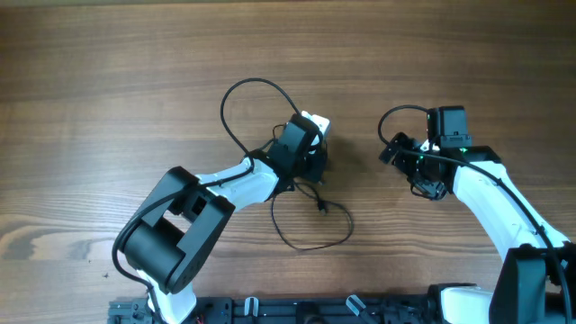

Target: Untangle cables

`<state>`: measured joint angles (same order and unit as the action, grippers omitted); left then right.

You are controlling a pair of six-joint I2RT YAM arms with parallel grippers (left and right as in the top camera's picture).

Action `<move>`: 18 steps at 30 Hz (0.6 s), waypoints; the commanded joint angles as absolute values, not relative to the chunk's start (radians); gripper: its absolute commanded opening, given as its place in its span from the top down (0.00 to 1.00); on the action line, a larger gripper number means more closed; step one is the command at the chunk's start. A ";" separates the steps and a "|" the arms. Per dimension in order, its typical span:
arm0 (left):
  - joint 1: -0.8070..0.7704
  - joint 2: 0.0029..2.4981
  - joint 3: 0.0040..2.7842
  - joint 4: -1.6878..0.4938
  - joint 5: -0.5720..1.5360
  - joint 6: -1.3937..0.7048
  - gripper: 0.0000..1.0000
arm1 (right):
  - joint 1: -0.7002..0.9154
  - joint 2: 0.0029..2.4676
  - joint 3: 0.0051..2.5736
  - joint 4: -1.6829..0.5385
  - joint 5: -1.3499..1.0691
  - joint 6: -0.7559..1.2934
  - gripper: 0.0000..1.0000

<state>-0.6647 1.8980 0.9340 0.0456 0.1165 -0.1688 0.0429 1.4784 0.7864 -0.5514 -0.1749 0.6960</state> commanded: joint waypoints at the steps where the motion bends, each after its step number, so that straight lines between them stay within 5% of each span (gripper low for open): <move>1: -0.660 1.816 0.934 0.026 0.243 -0.234 0.96 | 0.040 1.487 0.787 -0.508 -0.273 0.607 0.04; 10: -0.389 1.623 0.934 -0.005 0.977 -0.462 0.96 | 0.044 1.487 0.787 -0.402 -0.906 0.195 0.04; 13: -0.361 1.623 0.934 0.006 1.063 -0.493 0.96 | 0.078 1.487 0.787 -0.335 -1.055 0.186 0.04; 18: -0.361 1.623 0.934 0.081 1.255 -0.534 0.96 | 0.141 1.487 0.787 -0.194 -0.979 0.348 0.04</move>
